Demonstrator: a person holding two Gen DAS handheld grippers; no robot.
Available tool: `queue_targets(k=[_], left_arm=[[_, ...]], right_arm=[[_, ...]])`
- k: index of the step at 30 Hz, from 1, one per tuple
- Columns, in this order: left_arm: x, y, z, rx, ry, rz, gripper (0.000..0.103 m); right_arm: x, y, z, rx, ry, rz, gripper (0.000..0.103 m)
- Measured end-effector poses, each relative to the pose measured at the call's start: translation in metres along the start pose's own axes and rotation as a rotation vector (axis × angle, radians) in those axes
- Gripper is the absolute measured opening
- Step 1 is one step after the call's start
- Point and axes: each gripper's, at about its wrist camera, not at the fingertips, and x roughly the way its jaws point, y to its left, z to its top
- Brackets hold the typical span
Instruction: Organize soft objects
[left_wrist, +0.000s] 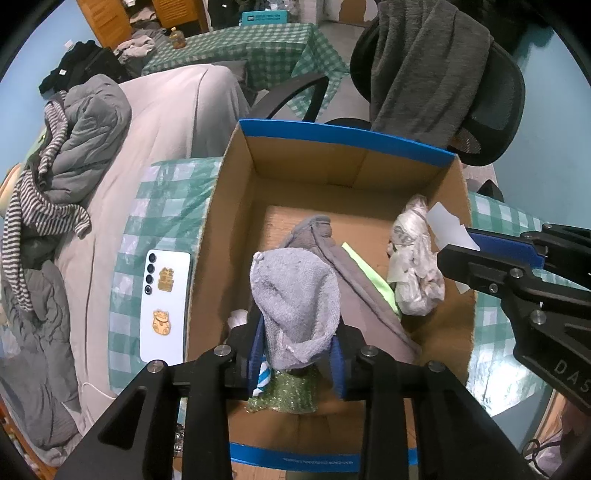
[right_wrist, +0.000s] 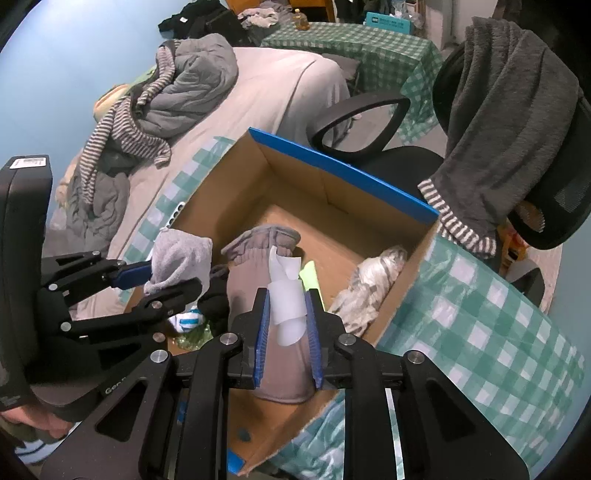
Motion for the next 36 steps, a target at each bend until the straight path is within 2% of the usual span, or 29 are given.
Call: queue_targets(k=[2, 4, 7, 8, 10, 15, 18, 21, 28, 30, 31, 36], left_arm=[[0.001, 0.002, 0.0, -0.002, 0.005, -0.001, 0.033], [0.0, 0.004, 0.0, -0.002, 0.002, 0.004, 0.04], [-0.006, 0.006, -0.001, 0.003, -0.011, 0.011, 0.045], [-0.007, 0.007, -0.001, 0.004, -0.014, 0.017, 0.052], [-0.011, 0.007, -0.002, 0.007, -0.029, 0.044, 0.057], [-0.023, 0.008, -0.001, 0.008, -0.039, 0.045, 0.058], [-0.032, 0.007, -0.002, 0.005, -0.051, 0.036, 0.063], [-0.044, 0.003, -0.003, 0.004, -0.067, 0.026, 0.064], [-0.068, -0.008, -0.006, 0.016, -0.093, 0.011, 0.064], [-0.073, -0.011, -0.006, 0.02, -0.097, 0.013, 0.068], [-0.076, -0.012, -0.006, 0.021, -0.099, 0.019, 0.074], [-0.095, -0.017, -0.009, 0.017, -0.132, 0.03, 0.076]], right_arm=[[0.003, 0.001, 0.003, 0.001, 0.005, 0.005, 0.024], [0.006, 0.002, 0.004, -0.001, 0.016, -0.002, 0.025], [0.005, 0.003, 0.005, 0.001, 0.015, -0.015, 0.032], [0.004, 0.003, 0.005, 0.004, 0.012, -0.017, 0.033], [0.001, 0.002, 0.005, 0.012, 0.005, -0.024, 0.037], [-0.011, 0.0, 0.004, 0.02, -0.017, -0.048, 0.044], [-0.021, 0.001, 0.002, 0.017, -0.033, -0.064, 0.05], [-0.033, 0.002, 0.0, 0.013, -0.052, -0.078, 0.056], [-0.063, 0.002, -0.004, 0.015, -0.102, -0.084, 0.061], [-0.072, 0.001, -0.005, 0.017, -0.115, -0.087, 0.062], [-0.076, 0.0, -0.005, 0.018, -0.119, -0.088, 0.062], [-0.097, -0.003, -0.009, 0.029, -0.155, -0.103, 0.064]])
